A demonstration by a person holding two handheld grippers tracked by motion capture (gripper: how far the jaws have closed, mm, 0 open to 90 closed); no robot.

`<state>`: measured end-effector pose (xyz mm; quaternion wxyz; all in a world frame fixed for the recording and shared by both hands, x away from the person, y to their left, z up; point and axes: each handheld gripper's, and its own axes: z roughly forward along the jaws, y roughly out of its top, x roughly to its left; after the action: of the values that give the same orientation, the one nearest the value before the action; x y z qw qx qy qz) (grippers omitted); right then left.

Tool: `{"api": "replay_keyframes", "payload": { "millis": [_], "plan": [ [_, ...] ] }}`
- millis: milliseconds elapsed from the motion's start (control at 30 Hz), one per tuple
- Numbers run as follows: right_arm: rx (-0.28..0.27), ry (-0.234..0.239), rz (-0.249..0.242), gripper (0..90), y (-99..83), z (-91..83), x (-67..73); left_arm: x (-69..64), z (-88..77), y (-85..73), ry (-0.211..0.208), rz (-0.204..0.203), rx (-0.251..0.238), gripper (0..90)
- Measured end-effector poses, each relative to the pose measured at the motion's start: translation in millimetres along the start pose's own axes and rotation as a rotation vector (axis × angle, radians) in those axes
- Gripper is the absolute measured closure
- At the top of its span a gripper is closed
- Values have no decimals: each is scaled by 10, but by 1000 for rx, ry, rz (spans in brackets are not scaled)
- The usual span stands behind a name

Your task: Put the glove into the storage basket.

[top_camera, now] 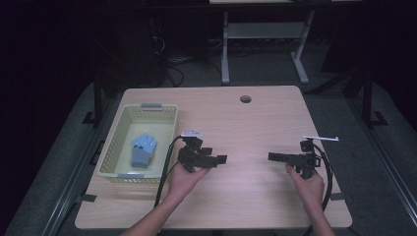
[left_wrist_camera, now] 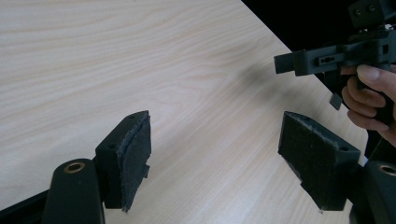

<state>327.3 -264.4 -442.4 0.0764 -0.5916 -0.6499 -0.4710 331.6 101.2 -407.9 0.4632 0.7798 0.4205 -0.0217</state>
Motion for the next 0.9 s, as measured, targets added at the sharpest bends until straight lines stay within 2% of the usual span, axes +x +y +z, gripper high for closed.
{"api": "replay_keyframes", "payload": {
  "millis": [500, 900],
  "plan": [
    [3, -26, 28, 363, -130, -135, -191, -16, 97, -185, 0, 12, 33, 248],
    [-8, -38, 38, 356, -244, -264, -303, -62, 157, -300, -17, 24, 42, 248]
  ]
}}
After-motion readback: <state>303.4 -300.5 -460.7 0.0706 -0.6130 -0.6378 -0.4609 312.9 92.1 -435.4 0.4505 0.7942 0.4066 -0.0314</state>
